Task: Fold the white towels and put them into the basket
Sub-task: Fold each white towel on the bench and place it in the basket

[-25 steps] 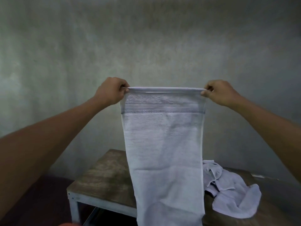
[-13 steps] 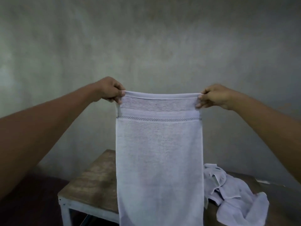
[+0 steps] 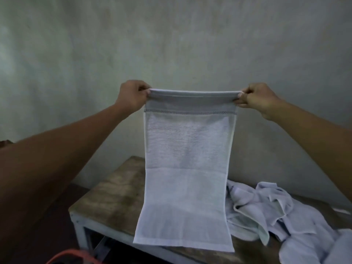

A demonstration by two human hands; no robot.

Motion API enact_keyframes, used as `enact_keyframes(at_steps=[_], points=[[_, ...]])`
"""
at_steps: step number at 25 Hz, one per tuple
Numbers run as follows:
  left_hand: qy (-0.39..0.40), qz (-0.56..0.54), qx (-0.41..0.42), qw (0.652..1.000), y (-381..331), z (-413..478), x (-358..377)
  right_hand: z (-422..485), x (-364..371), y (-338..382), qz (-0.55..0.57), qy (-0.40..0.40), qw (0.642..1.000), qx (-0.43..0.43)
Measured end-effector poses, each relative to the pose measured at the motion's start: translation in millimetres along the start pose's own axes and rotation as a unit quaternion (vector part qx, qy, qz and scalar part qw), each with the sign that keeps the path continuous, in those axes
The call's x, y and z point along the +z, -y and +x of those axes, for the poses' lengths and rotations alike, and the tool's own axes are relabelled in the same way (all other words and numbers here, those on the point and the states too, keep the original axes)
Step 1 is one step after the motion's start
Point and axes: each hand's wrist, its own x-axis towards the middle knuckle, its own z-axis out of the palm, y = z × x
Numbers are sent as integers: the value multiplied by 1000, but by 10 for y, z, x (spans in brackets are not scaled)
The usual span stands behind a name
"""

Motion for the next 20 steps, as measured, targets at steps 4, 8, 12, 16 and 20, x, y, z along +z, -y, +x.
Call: enact_keyframes(at_steps=[4, 8, 12, 16, 20], points=[[116, 74, -9, 990, 558, -944, 409, -531, 361, -948, -69, 111, 990, 51], [207, 47, -50, 976, 1041, -1978, 770, -1174, 584, -1754, -109, 187, 970, 112], [256, 35, -81, 963, 1304, -2740, 950, -1693, 727, -2162, -166, 223, 956, 94], [275, 32, -76, 958, 1474, -3144, 988, -2067, 888, -2340, -216, 254, 941, 47], [294, 37, -42, 954, 1492, -3208, 929, -2335, 988, -2606, -220, 263, 939, 20]])
